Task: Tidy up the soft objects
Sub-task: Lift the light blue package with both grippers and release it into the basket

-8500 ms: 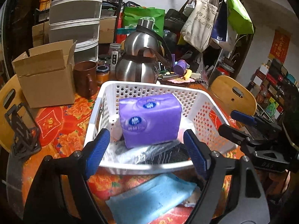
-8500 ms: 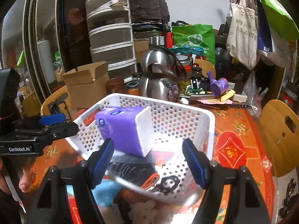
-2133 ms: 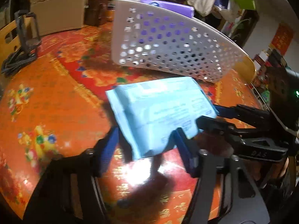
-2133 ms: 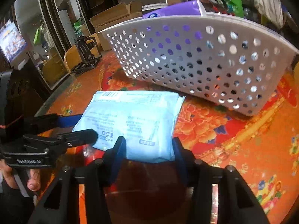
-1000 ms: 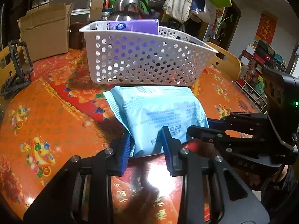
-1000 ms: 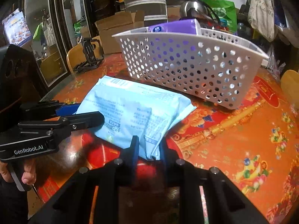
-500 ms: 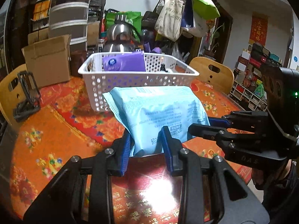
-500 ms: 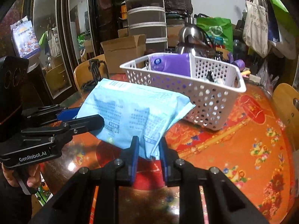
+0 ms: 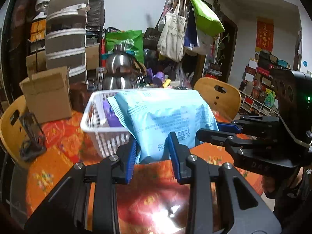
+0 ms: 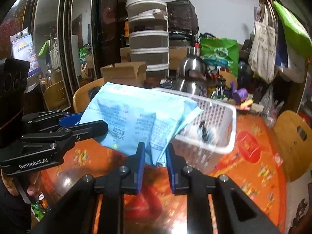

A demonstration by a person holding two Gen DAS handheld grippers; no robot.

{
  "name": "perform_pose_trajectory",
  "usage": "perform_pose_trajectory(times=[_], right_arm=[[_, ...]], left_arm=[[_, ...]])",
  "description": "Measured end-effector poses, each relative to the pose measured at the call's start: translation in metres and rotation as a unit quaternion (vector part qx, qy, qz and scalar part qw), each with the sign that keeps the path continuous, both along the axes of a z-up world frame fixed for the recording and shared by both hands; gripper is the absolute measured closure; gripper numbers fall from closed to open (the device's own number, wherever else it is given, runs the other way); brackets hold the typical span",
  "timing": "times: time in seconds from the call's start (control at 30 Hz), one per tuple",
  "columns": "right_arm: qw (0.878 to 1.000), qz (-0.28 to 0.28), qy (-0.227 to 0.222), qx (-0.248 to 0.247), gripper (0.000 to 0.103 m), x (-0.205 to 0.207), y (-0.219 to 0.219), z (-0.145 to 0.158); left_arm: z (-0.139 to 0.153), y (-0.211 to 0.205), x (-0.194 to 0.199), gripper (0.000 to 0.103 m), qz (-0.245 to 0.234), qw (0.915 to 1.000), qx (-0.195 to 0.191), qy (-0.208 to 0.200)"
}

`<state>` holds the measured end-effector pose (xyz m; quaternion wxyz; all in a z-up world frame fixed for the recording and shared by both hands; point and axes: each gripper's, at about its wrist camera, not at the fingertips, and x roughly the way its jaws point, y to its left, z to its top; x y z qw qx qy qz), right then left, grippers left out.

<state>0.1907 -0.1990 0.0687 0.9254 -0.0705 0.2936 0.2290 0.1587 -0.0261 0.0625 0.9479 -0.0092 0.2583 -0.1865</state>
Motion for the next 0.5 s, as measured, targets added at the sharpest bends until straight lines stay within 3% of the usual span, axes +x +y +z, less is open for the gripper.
perform_pose_trajectory(times=[0.23, 0.5], right_arm=[[1.000, -0.011, -0.006, 0.000, 0.084, 0.059, -0.001, 0.027], [1.000, -0.023, 0.005, -0.005, 0.084, 0.111, -0.004, 0.010]], left_arm=[[0.035, -0.003, 0.070, 0.074, -0.002, 1.0000, -0.001, -0.004], [0.023, -0.011, 0.140, 0.074, 0.004, 0.9997, 0.017, 0.019]])
